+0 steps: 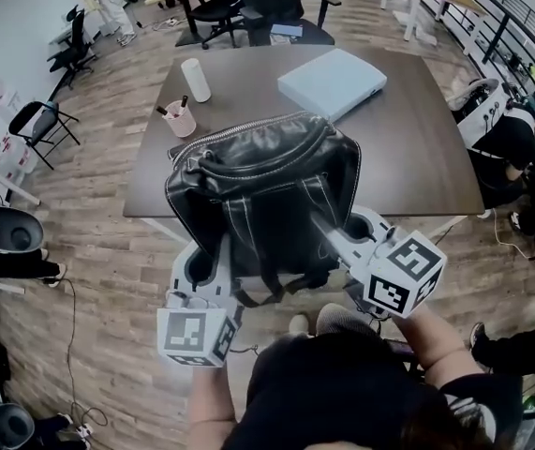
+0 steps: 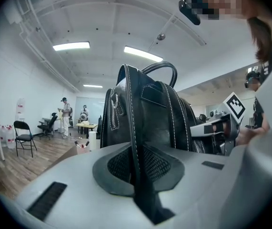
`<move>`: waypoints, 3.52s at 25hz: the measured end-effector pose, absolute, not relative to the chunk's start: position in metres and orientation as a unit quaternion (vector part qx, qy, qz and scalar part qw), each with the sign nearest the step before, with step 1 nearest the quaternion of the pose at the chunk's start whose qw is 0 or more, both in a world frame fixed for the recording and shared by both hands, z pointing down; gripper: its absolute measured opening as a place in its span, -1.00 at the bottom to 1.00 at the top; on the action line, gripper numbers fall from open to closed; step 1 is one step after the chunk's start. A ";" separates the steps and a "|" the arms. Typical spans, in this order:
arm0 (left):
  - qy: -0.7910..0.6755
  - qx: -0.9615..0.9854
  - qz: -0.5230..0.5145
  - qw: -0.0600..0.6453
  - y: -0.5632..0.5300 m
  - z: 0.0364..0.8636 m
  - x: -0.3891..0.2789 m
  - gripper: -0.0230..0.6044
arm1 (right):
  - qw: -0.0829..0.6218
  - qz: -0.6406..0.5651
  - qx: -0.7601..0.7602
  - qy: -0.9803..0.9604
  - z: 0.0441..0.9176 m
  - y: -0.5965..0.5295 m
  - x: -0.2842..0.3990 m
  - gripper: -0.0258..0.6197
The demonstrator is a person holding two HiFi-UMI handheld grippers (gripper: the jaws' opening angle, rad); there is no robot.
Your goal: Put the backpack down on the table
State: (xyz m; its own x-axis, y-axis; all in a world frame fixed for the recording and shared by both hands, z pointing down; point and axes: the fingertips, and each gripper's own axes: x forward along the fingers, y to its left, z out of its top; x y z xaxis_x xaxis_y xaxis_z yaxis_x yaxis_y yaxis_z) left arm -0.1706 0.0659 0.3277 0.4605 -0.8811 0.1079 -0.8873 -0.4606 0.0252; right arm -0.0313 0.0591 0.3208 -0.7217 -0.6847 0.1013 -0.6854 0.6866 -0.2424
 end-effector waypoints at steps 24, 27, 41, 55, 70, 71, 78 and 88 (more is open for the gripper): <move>-0.589 0.808 0.012 0.007 -0.169 0.282 -0.118 -0.75 | -0.028 0.079 0.343 -0.936 0.274 -0.190 0.021 -0.78; -0.594 0.804 0.022 0.013 -0.199 0.284 -0.121 -0.75 | -0.024 0.091 0.351 -0.932 0.277 -0.220 0.018 -0.78; -0.562 0.826 0.017 0.034 -0.331 0.317 -0.160 -0.75 | -0.020 0.090 0.408 -0.908 0.308 -0.339 -0.019 -0.78; -0.548 0.834 0.027 0.056 -0.428 0.359 -0.197 -0.75 | -0.003 0.107 0.439 -0.892 0.351 -0.432 -0.056 -0.78; -0.541 0.838 0.027 0.066 -0.486 0.415 -0.208 -0.75 | 0.013 0.108 0.468 -0.877 0.403 -0.488 -0.067 -0.78; -0.540 0.838 0.029 0.070 -0.486 0.421 -0.207 -0.75 | 0.015 0.111 0.470 -0.876 0.409 -0.489 -0.066 -0.78; -0.524 0.846 0.023 0.092 -0.487 0.442 -0.209 -0.75 | 0.009 0.118 0.465 -0.877 0.430 -0.491 -0.066 -0.77; -0.519 0.848 0.021 0.108 -0.485 0.450 -0.214 -0.64 | 0.014 0.123 0.463 -0.878 0.440 -0.490 -0.062 -0.64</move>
